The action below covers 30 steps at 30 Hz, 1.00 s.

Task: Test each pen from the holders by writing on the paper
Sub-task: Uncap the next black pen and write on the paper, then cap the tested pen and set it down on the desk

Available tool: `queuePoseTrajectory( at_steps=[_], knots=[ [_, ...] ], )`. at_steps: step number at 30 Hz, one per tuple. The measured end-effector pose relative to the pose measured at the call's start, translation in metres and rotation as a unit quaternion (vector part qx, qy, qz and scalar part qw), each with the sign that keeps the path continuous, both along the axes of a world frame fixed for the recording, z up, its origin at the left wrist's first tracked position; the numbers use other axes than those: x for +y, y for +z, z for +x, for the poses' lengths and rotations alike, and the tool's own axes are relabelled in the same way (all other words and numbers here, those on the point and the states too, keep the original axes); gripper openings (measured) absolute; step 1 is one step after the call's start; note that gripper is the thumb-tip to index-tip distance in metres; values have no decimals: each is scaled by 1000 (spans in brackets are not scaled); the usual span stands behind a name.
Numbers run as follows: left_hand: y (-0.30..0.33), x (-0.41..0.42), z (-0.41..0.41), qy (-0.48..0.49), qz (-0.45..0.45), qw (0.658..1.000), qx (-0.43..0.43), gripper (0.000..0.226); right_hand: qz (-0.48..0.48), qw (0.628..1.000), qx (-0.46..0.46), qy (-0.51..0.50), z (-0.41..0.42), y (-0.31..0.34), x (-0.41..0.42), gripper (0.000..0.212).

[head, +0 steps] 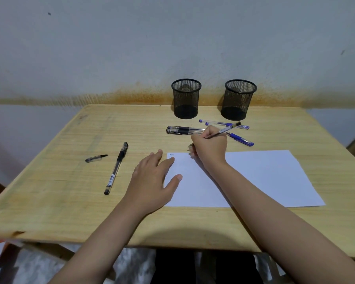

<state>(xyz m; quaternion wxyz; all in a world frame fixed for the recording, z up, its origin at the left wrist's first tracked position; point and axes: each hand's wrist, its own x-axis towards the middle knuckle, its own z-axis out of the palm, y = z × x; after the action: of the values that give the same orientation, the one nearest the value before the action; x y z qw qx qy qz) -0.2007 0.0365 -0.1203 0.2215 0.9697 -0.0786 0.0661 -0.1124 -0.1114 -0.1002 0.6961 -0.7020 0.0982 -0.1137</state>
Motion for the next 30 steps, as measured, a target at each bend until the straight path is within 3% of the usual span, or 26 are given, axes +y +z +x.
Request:
queuePoseTrajectory(
  at_steps=[4, 7, 10, 12, 15, 19, 24, 26, 30],
  knots=[
    [5, 3, -4, -7, -142, 983, -112, 30, 122, 992, 12, 28, 1, 1, -3, 22],
    [19, 11, -9, 67, -264, 946, -176, 27, 140, 989, 15, 49, -2, 4, -4, 22],
    [37, 31, -16, 141, -348, 909, -181, 12, 123, 990, 10, 70, -8, 8, -4, 20],
    [41, 54, -18, 170, -326, 912, -183, 9, 103, 991, 9, 82, -11, 12, -3, 20],
    [38, 107, -15, 214, -178, 945, -170, 17, 101, 990, -9, 98, -21, 22, -1, 16],
    [21, 156, -5, 206, -14, 977, -60, 33, 144, 980, -17, 138, -41, 40, 6, 6],
    [19, 160, -3, 186, -4, 981, -57, 14, 52, 976, -54, 206, -71, 50, 11, 16],
    [27, 152, -5, 175, -75, 979, -71, 7, 47, 972, -66, 219, -82, 51, 11, 11],
    [51, 113, -18, 139, -326, 929, -104, 9, 58, 968, -89, 226, -94, 51, 5, 5]
  ],
)
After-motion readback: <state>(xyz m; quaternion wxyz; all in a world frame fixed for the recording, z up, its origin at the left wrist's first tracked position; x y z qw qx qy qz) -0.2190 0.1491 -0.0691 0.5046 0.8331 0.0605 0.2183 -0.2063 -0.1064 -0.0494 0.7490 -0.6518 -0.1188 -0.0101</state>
